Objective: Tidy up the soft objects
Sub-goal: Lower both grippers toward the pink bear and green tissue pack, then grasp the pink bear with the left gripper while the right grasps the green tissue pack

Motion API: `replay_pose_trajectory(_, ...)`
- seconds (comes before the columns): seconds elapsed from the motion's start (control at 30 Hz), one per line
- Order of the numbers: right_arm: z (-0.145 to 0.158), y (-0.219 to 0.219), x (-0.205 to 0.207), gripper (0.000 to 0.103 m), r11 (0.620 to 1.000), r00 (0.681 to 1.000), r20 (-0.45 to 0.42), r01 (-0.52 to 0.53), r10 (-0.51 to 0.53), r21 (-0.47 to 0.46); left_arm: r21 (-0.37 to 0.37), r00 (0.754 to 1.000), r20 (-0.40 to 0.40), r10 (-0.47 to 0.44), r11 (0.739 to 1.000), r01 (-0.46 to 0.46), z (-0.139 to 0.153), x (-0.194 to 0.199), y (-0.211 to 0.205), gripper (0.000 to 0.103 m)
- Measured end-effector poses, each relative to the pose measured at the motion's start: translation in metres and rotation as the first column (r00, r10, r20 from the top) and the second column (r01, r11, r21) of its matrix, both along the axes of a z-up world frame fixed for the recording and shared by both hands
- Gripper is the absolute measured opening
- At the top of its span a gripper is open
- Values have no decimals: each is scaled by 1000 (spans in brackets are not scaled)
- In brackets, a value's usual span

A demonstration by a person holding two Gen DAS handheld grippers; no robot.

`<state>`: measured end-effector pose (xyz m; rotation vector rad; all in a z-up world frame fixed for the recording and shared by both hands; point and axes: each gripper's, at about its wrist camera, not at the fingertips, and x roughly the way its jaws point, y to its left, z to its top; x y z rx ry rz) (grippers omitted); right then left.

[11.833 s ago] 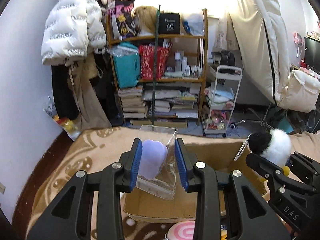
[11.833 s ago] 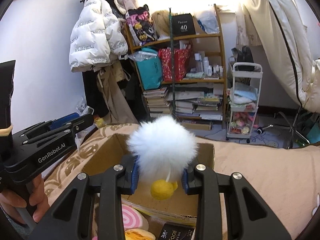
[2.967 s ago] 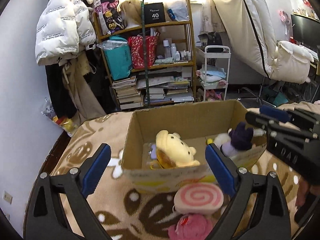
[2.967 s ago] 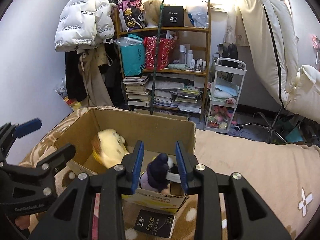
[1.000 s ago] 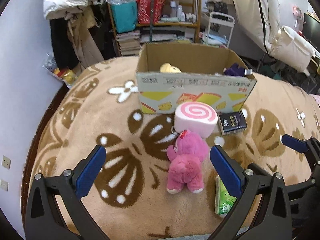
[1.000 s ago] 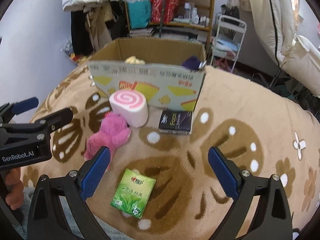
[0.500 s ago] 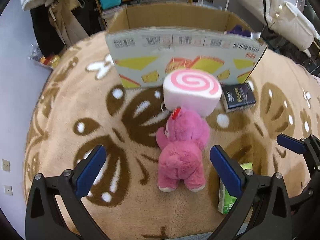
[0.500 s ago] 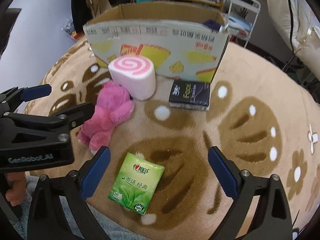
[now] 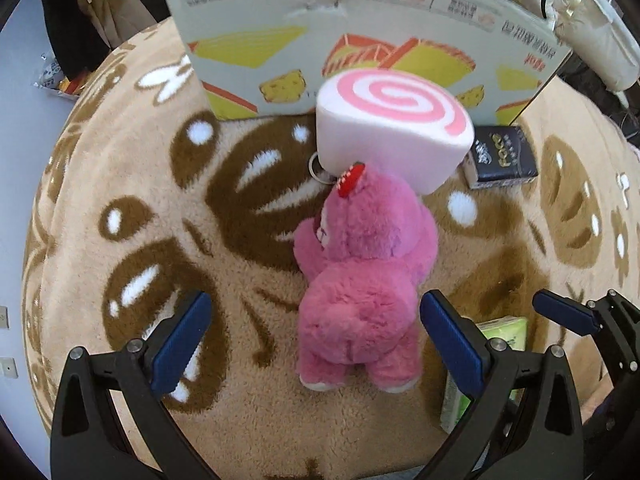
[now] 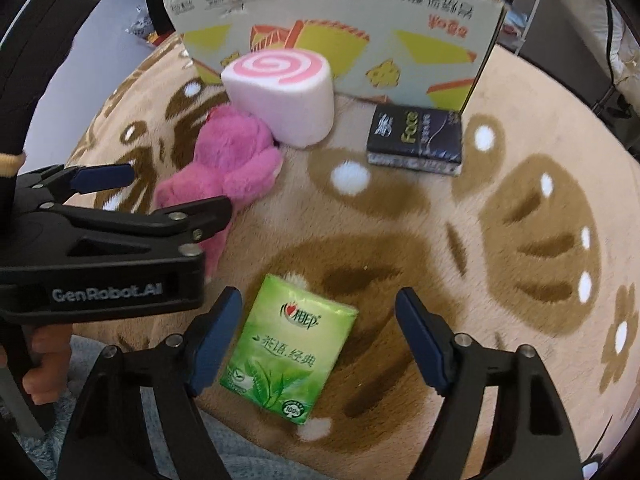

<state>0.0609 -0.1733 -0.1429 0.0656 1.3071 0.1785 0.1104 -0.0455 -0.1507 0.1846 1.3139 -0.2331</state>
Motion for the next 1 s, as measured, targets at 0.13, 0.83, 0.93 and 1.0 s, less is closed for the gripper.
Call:
replay_pose_trajectory(0.13, -12, -2, 2, 83, 1000, 998, -59, 16, -15, 8, 6, 999, -39, -3, 1000, 3, -13, 2, 0, 98)
replay_pose_trajectory(0.83, 2, -53, -9, 62, 989, 989, 10, 146, -146, 9, -110, 1000, 22, 2, 994, 1, 8, -17, 2, 46)
replay_pose_trajectory(0.93, 16, -53, -13, 62, 990, 988, 69, 140, -139, -11, -132, 999, 31, 19, 991, -15, 16, -23, 6, 45)
replay_pose_trajectory(1.0, 24, -51, -15, 61, 990, 985, 104, 139, -135, -27, -126, 998, 56, 28, 992, -21, 24, -28, 12, 45)
